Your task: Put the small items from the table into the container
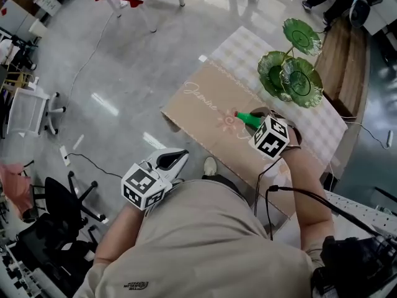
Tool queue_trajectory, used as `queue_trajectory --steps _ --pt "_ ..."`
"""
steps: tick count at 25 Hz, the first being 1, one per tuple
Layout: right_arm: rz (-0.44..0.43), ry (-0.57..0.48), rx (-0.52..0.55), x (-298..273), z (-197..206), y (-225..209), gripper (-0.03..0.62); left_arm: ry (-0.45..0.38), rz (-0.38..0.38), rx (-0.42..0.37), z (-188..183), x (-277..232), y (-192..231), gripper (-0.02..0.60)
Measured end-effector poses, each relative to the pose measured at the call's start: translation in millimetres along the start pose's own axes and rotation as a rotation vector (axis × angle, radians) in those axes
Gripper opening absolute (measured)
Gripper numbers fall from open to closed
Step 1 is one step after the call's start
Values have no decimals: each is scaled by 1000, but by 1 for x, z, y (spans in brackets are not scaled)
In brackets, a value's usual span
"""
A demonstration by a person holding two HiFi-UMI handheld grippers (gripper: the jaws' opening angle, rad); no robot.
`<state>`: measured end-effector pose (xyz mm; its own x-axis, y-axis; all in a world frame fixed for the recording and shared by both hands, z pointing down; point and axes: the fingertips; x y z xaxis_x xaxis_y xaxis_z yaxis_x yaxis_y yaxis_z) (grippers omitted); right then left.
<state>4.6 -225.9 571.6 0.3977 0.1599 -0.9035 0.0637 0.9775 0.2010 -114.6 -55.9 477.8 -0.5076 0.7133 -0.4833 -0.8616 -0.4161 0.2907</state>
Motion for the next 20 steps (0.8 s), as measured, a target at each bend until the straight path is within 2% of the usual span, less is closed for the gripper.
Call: queue_trajectory --steps 4,7,14,20 --pt "16 -73 -80 54 -6 -26 155 2 23 -29 -9 -13 -7 8" --pt "63 -88 -132 86 5 -58 155 1 31 -38 -14 -19 -10 8" --pt "179 -7 -231 106 69 -145 154 10 25 -43 -18 -24 -13 8" --pt "185 75 -319 88 122 -200 153 19 0 -35 -19 -20 -10 8"
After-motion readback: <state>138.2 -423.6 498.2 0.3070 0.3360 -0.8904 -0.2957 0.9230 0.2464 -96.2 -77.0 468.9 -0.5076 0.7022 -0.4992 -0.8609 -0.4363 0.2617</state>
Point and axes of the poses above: the fingertips, and each gripper's own axes: x backward along the fingers, y to its left, z out of its underside
